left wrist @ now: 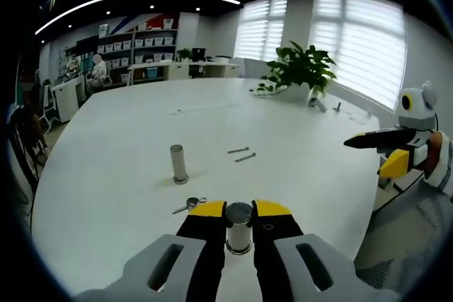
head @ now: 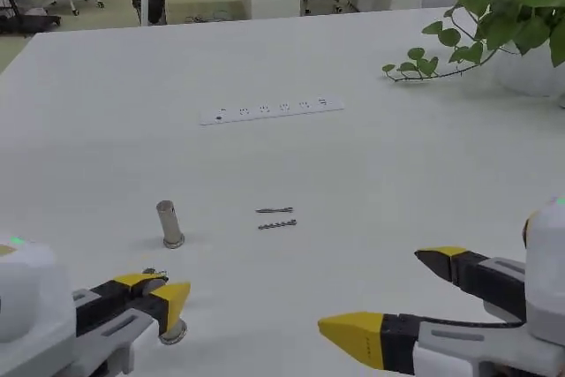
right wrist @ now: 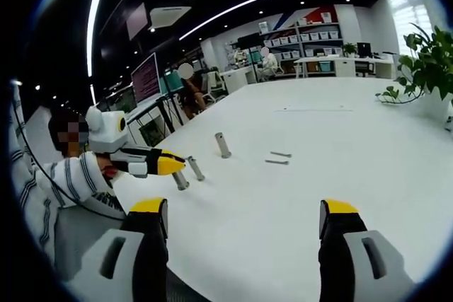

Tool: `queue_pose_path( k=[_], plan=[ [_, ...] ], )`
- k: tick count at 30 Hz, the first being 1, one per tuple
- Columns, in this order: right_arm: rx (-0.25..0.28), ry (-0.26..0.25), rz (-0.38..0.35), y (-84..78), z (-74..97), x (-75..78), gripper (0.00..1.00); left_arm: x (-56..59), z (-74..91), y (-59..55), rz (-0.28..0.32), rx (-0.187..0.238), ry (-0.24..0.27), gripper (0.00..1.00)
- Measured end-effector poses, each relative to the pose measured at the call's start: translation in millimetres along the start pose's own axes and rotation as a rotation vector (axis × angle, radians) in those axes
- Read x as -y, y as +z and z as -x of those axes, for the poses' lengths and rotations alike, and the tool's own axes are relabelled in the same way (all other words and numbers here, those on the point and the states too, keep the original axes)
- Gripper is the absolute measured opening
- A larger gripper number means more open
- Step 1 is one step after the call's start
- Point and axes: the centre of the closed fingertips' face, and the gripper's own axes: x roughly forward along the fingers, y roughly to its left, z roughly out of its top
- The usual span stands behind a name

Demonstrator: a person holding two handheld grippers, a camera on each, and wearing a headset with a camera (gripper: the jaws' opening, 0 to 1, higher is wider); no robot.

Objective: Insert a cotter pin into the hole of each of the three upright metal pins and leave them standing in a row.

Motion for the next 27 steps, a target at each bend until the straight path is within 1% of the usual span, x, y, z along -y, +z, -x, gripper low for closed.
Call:
queue_pose_path(
  k=[3,7,10,14,17,25,27],
  plan=[
    [-0.002,0.011,-0.008,-1.3,-0.3,-2.7,0.87,-0.6,-3.2,-6.4,-0.008,-0.019,0.008,0.09],
    [-0.011,0.014,0.000,-3.4,-0.9,-3.8,0.88,-1.6,-6.0,-11.1,-0.007,-0.030,0.021,0.09],
    [-0.016,0.017,-0.001,-5.0,-1.2,-4.2,0.88,-2.2,-8.7,-15.8,-0.018,-0.045,0.033,0.09],
    [-0.022,0.021,0.002,-6.0,-1.7,-5.4,0.87,-2.3,-11.2,-21.0,-0.010,-0.055,0.034,0.09],
    [-0.023,0.023,0.002,-6.1,-2.0,-6.2,0.87,-1.2,-12.8,-24.7,-0.019,-0.067,0.033,0.09],
    [-0.031,0.029,0.006,-8.0,-3.7,-9.0,0.87,1.1,-16.0,-27.0,-0.041,-0.069,0.035,0.10],
    [-0.031,0.028,0.005,-8.1,-3.9,-9.2,0.87,0.8,-16.5,-28.4,-0.036,-0.072,0.041,0.10]
  ],
)
